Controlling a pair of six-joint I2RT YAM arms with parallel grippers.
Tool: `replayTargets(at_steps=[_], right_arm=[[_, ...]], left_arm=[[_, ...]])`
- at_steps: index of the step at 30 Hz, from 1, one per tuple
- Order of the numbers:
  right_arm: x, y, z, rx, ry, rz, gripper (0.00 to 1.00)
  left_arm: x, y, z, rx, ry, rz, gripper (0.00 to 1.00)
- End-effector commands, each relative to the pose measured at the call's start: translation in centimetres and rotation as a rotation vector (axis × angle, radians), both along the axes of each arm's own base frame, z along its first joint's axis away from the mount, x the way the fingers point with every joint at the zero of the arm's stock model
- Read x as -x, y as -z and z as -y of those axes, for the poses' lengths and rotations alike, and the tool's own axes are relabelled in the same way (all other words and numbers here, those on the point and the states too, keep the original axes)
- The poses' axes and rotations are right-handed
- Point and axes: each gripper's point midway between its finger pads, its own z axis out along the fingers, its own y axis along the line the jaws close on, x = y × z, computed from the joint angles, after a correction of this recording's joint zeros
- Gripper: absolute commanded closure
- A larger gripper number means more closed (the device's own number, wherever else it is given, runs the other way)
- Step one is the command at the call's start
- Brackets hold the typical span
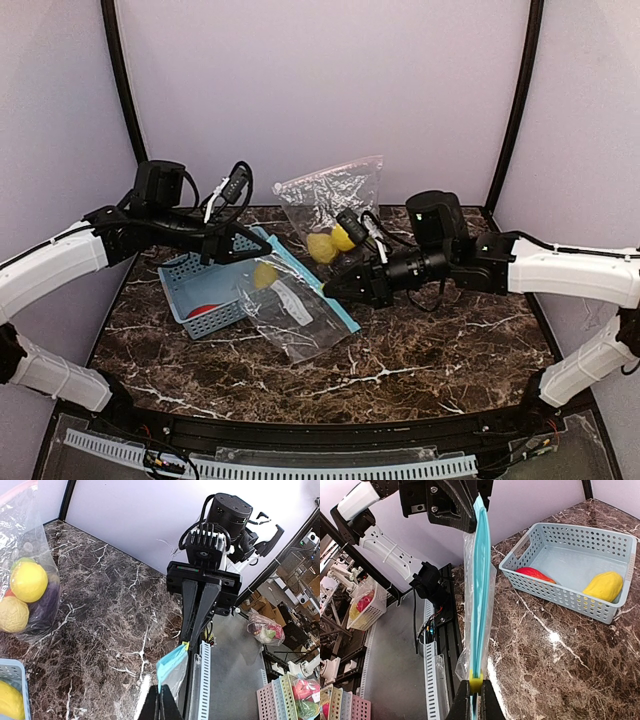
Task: Place the food in the zip-top bag and seal the zipper
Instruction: Unzip the zipper from the zipper food storage bag.
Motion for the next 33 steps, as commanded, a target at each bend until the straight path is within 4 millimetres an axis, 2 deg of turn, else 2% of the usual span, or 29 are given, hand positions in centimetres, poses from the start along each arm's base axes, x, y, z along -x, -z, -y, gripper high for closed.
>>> replayTargets(at_steps=[1,12,19,33], right_arm=[[0.8,1.3,1.2,0.046,0.005,-0.053,1.00],[1.1,2.4,1.9,0.073,0.029,-0.089,1.00],[0.8,1.0,1.4,0.035,0.033,-0.092,1.00],[2.0,4.9,3.1,0.143,0.034,-0.162,1.00]], left_arm=[[-0.5,-2.0,-1.4,0.011,-0.044,0.075,0.99],[-0.8,-2.1,-2.3,0.001,-0.066,0.091,0.99],[0.1,-1.8,-1.7,0.026,0.009,0.049,0.99],[-2.2,-2.3,-3.4,-0.019,-0.116,0.123,0.99]])
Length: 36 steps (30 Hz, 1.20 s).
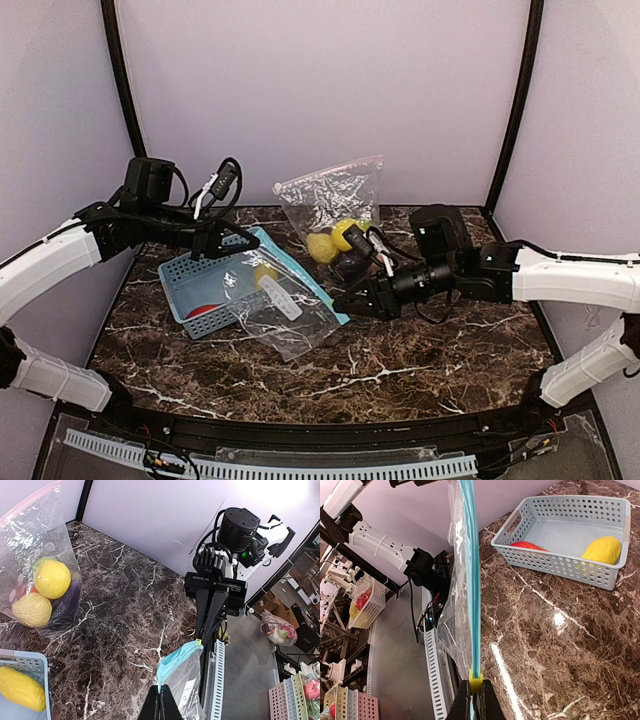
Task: Place the food in the zip-top bag and seal the zipper
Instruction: Unzip the zipper from the zipper food storage bag, then open the zipper food storage bag.
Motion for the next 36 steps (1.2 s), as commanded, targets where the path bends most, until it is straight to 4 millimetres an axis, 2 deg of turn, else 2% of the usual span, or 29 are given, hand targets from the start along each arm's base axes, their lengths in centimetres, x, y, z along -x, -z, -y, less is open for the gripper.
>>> replayTargets(at_steps=[1,11,15,17,20,22,25,30,36], right_arm=[[1.3,2.7,1.8,0.092,0.001,-0.080,1.00],[1.8,3.1,2.2,0.102,-0.013,-0.091,1.00],[1.8,2.3,2.2,0.086,-0.016,-0.076,1.00],[1.6,1.3,2.0,0.066,-0.013,-0.059,0.93],[1.0,-0.4,1.7,0.035,0.001,-0.016,0.72],[0.3,-1.7,1.4,0.011,0.027,0.019,0.58],[-0.6,-3.2,1.0,-0.023,0.052,0.066,0.46],[-1.9,-4.1,0.2,-0.041,0.081,0.123,0.41],[-2.4,-4.5,-0.7,-0.053,0.066,0.146,0.41]], left_arm=[[-0.9,-2.3,-1.1,0.013,-0.057,0.081,0.99],[-0.6,-2.7,-1.1,0.030,-0.037,0.086,0.99],[0.2,-2.7,-0.7,0.061,0.024,0.057,0.99],[0.9,-2.5,-0.3,0.075,0.074,0.016,0.99],[2.0,-1.9,0.5,0.069,0.129,-0.012,0.99],[3.4,-1.7,1.4,0.062,0.183,-0.027,0.99],[5.0,-1.6,2.4,0.055,0.240,-0.047,0.99],[7.0,-1.1,3.7,0.047,0.318,-0.088,0.99],[7.4,-1.0,4.2,0.045,0.343,-0.104,0.99]])
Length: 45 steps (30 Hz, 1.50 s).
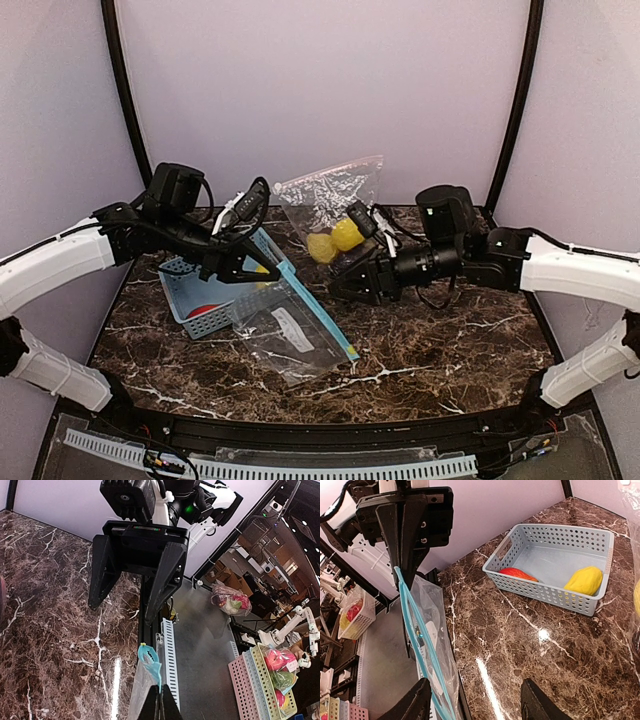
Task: Place the food in the zip-top bag and seal the zipper
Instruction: Open the zipper food storage bag.
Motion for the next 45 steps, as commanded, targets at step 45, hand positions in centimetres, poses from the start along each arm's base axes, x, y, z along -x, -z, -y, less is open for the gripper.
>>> replayTargets(at_steps=[45], right_arm=[[0.0,0.3,-2.4,-0.038,-0.114,0.026,0.50]], left_arm=[[1.1,-1.4,0.5,0.032,0.072,-0.019,0.99]])
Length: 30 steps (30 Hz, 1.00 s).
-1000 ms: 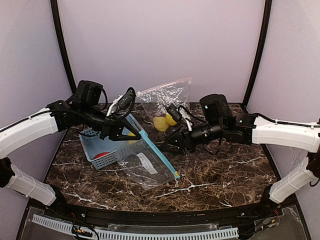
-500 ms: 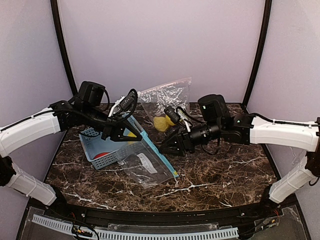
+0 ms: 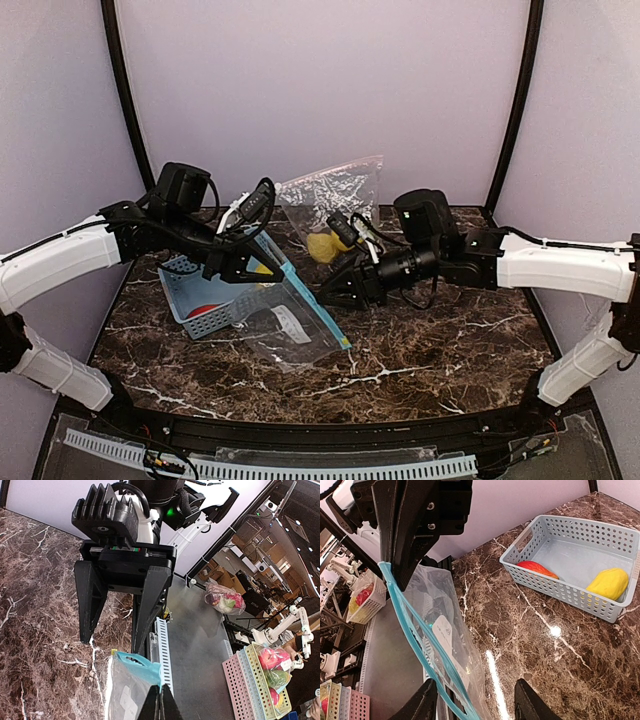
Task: Place the food in the zip-top bag and seal the zipper
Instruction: Open the zipper food storage bag, then pass from the left arm to the right
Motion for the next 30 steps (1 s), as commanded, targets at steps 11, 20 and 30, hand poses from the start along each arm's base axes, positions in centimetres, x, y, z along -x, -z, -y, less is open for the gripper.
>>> replayTargets(at_steps=[11,20,30], right_arm=[[-0.7,-1.6,-0.1,-0.062,0.015,0.028,0.52],[-1.0,-1.4,0.2,-0.066,0.024,0.014,0.55],[0.4,-1.4,0.1,-0.075,-0.063,-0.003,0.56]], left_arm=[[0.9,-1.6,-0.2,0.030,0.030,0.014,0.99],[0.9,-1.6,-0.3,0.030,0.030,0.019,0.99],[0.7,-1.3,-0.1,0.025,0.026,0.017,0.99]])
